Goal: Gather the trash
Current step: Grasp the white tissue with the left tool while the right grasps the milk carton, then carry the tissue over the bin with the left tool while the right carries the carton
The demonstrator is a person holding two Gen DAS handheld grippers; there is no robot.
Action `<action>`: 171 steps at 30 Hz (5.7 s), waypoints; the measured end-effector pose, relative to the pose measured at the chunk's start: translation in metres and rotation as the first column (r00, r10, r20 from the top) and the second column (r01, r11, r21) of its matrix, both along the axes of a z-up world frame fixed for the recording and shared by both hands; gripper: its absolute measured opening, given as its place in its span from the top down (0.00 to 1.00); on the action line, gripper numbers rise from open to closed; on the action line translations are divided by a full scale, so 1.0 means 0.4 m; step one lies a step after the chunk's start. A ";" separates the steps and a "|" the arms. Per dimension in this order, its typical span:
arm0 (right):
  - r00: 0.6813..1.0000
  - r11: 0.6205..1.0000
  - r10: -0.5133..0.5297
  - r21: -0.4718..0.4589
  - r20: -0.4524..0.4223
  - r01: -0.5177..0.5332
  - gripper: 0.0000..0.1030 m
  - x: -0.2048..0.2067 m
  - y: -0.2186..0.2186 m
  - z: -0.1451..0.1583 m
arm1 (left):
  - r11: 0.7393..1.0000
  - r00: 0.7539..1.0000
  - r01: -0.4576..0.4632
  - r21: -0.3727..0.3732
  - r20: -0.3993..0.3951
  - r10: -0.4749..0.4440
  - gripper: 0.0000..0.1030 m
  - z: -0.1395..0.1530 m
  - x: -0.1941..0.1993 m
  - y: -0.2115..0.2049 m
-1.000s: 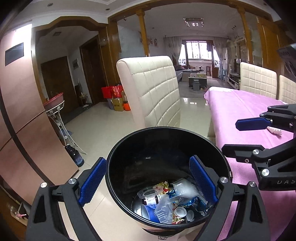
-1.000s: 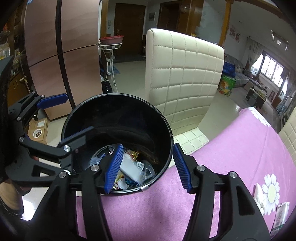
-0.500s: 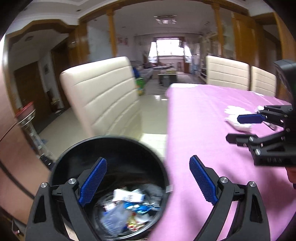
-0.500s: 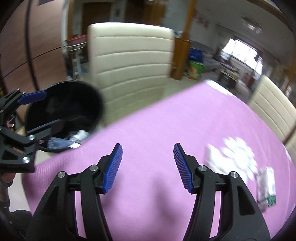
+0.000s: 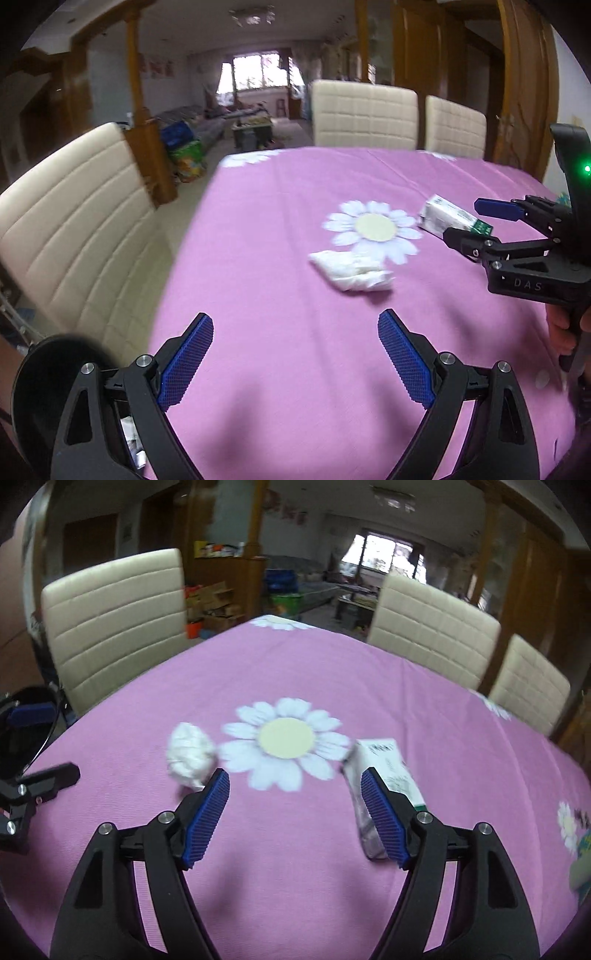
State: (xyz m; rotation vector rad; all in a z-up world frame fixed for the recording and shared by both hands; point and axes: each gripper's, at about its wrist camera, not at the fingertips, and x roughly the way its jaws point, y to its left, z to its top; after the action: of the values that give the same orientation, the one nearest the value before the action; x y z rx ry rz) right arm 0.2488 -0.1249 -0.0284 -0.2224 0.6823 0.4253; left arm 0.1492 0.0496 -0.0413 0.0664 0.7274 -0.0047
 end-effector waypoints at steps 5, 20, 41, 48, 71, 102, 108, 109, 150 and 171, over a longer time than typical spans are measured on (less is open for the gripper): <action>0.998 0.997 -0.070 -0.038 0.002 0.070 0.28 0.039 -0.048 -0.027 | 0.996 0.999 0.043 0.081 -0.024 -0.041 0.14 -0.014 0.066 -0.098; 0.986 0.987 -0.163 -0.005 -0.018 0.163 0.24 0.086 -0.102 -0.033 | 0.992 0.996 0.021 0.126 -0.086 -0.010 0.14 -0.047 0.192 -0.165; 0.974 0.979 -0.206 -0.021 -0.094 0.205 0.24 0.129 -0.104 -0.076 | 0.998 0.983 -0.053 0.027 -0.176 0.057 0.14 -0.117 0.251 -0.109; 0.968 0.976 -0.220 -0.030 -0.124 0.218 0.24 0.140 -0.103 -0.094 | 0.998 0.981 -0.062 -0.013 -0.183 0.058 0.14 -0.117 0.252 -0.089; 0.972 0.977 -0.209 -0.072 -0.111 0.202 0.46 0.127 -0.071 -0.110 | 0.999 0.987 -0.038 0.007 -0.154 0.038 0.51 -0.110 0.235 -0.102; 0.995 0.994 -0.101 -0.049 -0.008 0.100 0.48 0.036 -0.022 -0.052 | 0.990 0.997 -0.066 0.127 -0.032 0.070 0.75 -0.045 0.161 -0.119; 0.999 0.999 -0.048 -0.002 -0.014 0.048 0.48 0.006 -0.009 -0.031 | 0.992 0.996 -0.086 0.092 -0.018 0.088 0.75 -0.010 0.127 -0.097; 0.999 0.999 -0.038 0.006 -0.023 0.038 0.48 0.004 -0.006 -0.029 | 0.993 0.996 -0.090 0.082 -0.015 0.091 0.75 -0.004 0.121 -0.091; 0.958 0.965 0.260 -0.070 0.122 -0.253 0.50 -0.242 0.298 0.095 | 0.949 0.948 -0.314 0.033 0.066 0.311 0.75 0.034 -0.151 0.219; 0.912 0.919 0.392 -0.108 0.121 -0.380 0.50 -0.308 0.466 0.086 | 0.914 0.914 -0.402 0.049 0.082 0.398 0.75 0.021 -0.252 0.332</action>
State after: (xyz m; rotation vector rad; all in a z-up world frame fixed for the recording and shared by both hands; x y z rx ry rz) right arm 0.1257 0.0616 0.0059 -0.4659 0.5154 0.7552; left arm 0.0485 0.1824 -0.0328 -0.0219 0.6596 0.4136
